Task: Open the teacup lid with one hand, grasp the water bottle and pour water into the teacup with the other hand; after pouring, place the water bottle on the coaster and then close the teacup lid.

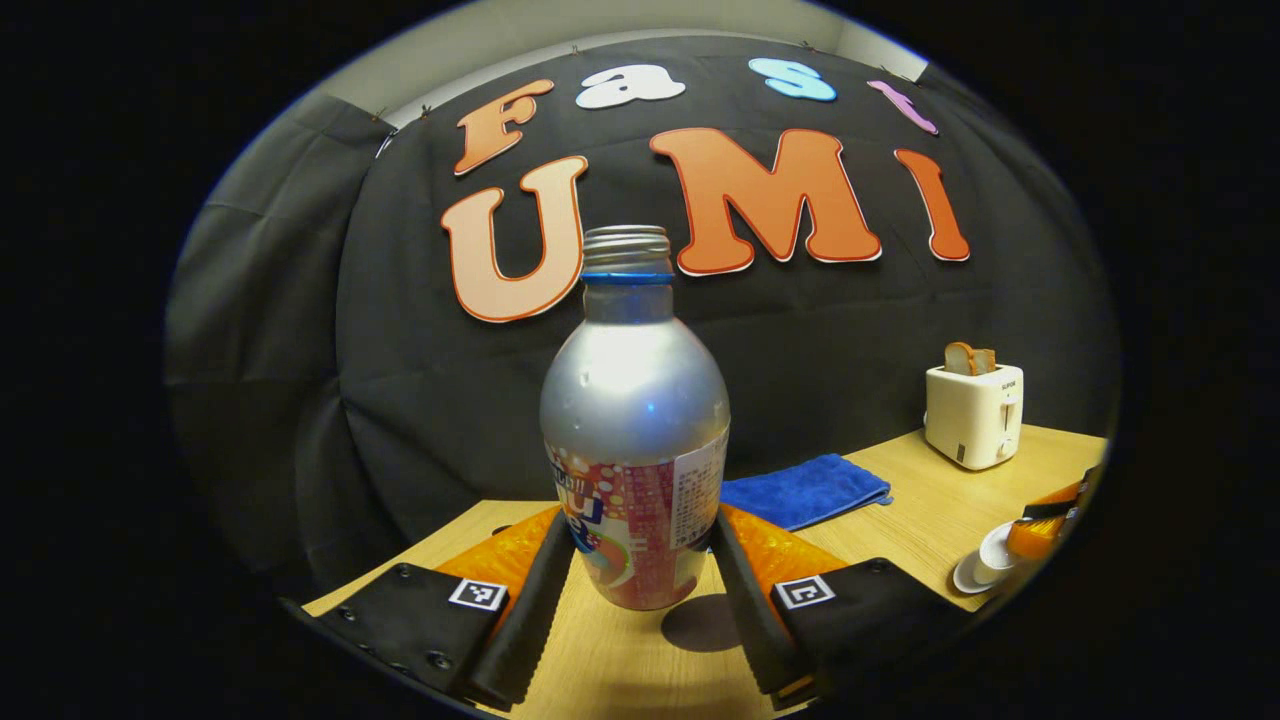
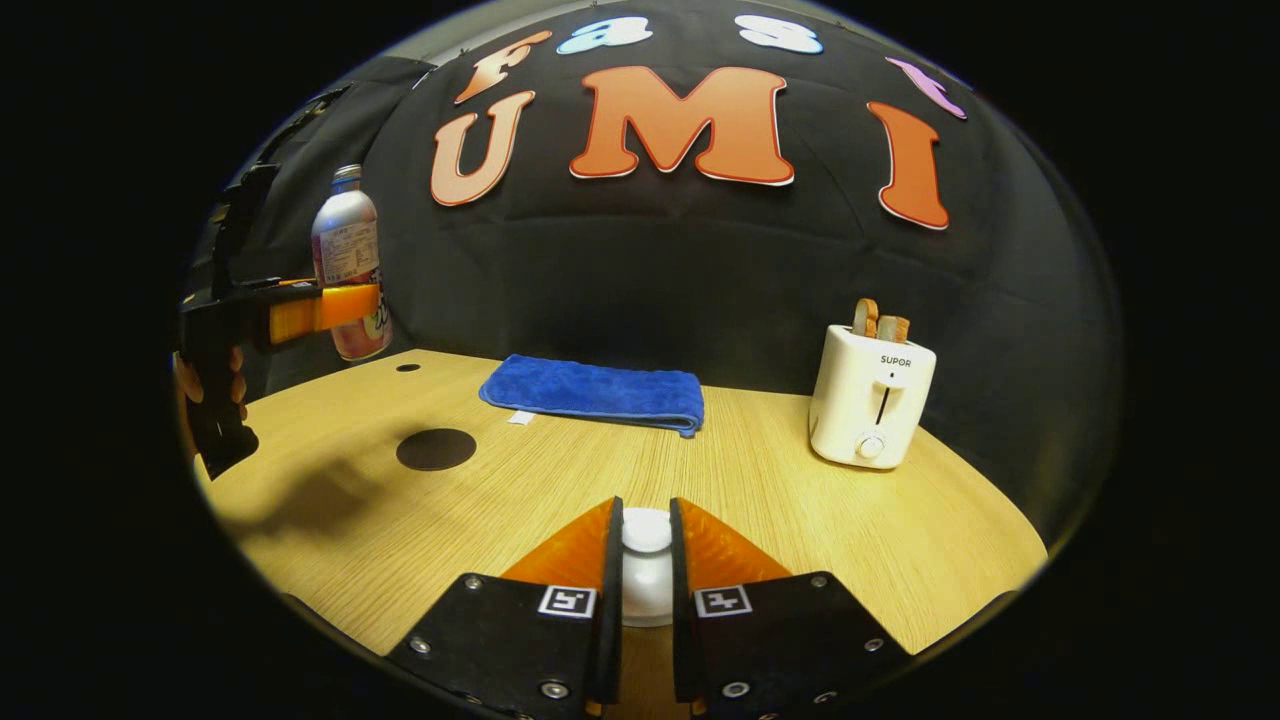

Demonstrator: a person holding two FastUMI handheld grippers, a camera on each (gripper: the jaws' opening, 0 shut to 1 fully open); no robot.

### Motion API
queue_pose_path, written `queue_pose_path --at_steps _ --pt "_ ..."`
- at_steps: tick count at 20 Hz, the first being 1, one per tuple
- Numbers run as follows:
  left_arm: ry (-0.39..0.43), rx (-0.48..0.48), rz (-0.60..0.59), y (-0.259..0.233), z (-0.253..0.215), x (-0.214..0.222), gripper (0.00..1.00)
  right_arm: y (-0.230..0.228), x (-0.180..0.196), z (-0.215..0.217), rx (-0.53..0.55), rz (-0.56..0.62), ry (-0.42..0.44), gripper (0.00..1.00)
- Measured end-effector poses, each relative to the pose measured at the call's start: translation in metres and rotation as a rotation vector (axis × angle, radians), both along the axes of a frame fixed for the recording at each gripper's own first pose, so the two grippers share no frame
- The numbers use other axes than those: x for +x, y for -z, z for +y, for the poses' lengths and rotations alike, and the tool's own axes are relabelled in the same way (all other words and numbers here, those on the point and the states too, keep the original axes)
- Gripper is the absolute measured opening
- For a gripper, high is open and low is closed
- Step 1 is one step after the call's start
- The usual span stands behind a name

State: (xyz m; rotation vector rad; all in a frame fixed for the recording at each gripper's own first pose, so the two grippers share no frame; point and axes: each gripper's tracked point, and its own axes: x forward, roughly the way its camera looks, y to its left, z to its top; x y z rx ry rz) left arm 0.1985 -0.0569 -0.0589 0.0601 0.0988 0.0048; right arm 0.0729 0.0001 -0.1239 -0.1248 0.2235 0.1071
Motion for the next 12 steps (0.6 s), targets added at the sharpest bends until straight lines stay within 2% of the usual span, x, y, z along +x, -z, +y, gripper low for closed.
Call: queue_pose_path --at_steps 2,5,6,7,12 --pt "0.014 -0.024 0.014 0.006 -0.007 0.002 0.82 0.001 0.002 -0.001 -0.021 -0.008 0.002 0.22" --pt "0.039 -0.065 0.032 0.012 -0.017 0.006 0.82 0.001 0.001 -0.002 -0.065 -0.028 0.016 0.28" --pt "0.04 -0.072 0.04 0.014 -0.019 0.008 0.82 0.0 0.001 -0.002 -0.082 -0.037 0.019 0.34" --pt "0.044 -0.08 0.046 0.016 -0.021 0.01 0.82 -0.001 0.0 -0.001 -0.084 -0.038 0.011 0.36" --pt "0.051 -0.112 0.046 0.017 -0.024 0.015 0.82 -0.006 -0.001 0.004 -0.029 -0.049 -0.006 0.56"
